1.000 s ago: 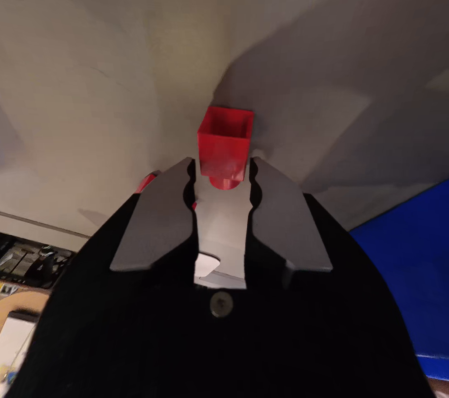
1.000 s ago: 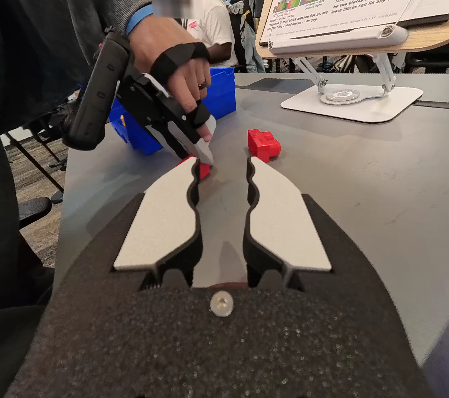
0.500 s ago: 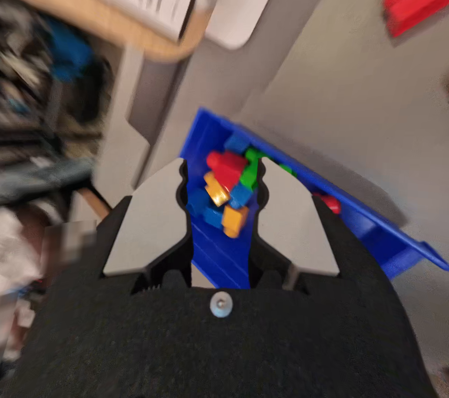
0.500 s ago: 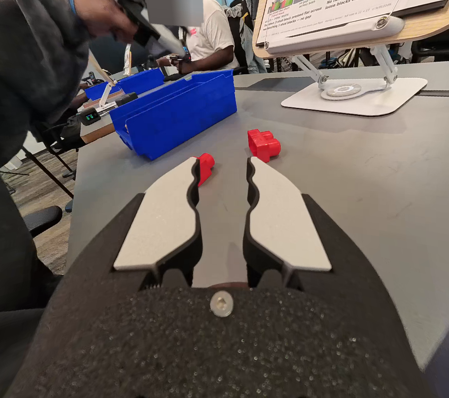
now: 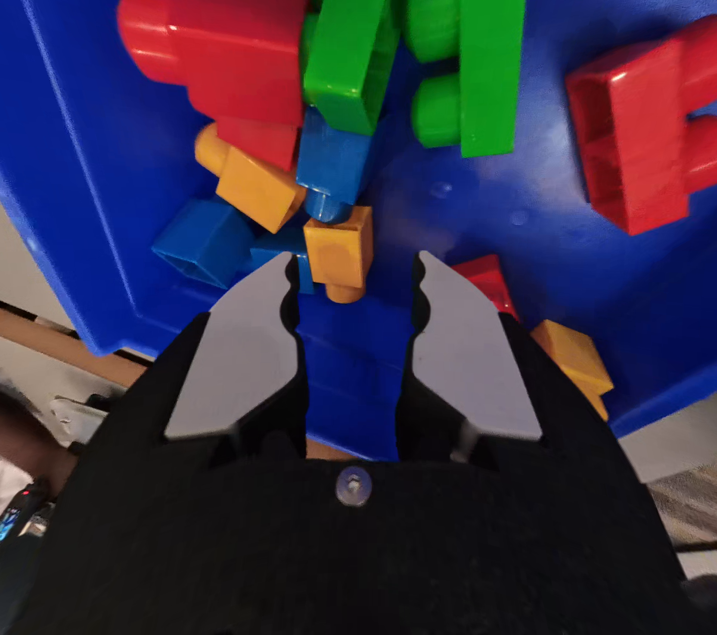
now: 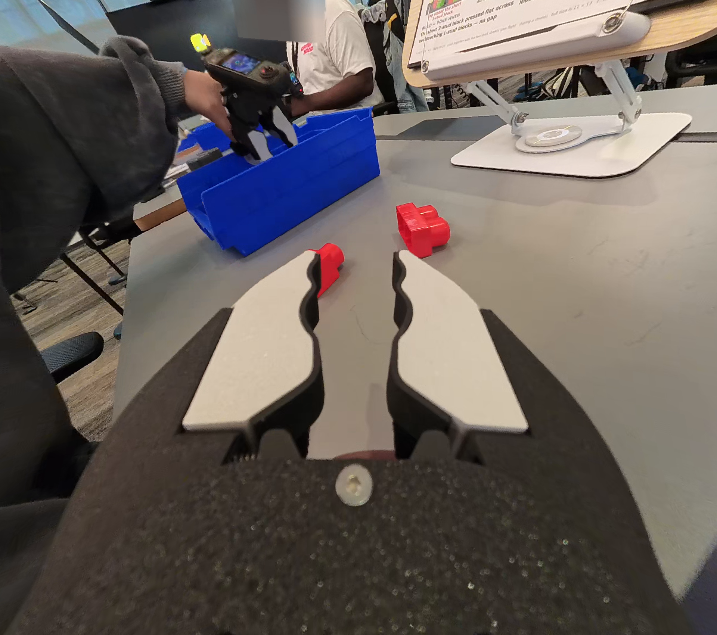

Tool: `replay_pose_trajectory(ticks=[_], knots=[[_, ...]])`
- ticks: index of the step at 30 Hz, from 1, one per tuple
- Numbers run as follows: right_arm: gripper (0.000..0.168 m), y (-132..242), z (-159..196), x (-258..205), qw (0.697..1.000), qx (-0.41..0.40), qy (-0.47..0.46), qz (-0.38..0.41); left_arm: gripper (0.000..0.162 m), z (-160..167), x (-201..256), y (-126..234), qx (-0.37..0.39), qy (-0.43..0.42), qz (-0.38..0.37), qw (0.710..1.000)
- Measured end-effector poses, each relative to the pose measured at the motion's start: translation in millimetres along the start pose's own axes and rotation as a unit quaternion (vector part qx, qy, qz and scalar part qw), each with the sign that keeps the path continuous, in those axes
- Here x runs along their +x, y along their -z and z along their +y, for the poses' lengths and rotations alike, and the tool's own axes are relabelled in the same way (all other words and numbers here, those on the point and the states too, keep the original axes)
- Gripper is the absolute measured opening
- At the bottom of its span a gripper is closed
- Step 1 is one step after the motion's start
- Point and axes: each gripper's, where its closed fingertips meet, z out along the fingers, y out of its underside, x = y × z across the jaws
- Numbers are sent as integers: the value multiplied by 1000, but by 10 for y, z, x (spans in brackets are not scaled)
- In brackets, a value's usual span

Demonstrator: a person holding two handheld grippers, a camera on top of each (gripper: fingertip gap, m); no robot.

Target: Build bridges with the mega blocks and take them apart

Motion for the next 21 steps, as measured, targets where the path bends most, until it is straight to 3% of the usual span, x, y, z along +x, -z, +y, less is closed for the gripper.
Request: replay_pose_trajectory(ticks=[9, 11, 13, 18, 21], knots=[[35, 13, -15, 14, 1000, 7, -9, -2, 52, 100, -38, -341, -66, -26, 18, 997], [35, 12, -13, 13, 1000, 6, -10, -3, 38, 149, -50, -381, -83, -31, 13, 996], [35, 11, -12, 11, 1000, 6, -11, -4, 37, 158, -33, -364, -89, -28, 16, 996], [35, 14, -15, 20, 1000, 8, -17, -5, 37, -13, 14, -8, -40, -4, 4, 999], [35, 14, -16, 24, 1000, 8, -21, -6, 37, -309, 135, 439, 28, -53, -37, 998]])
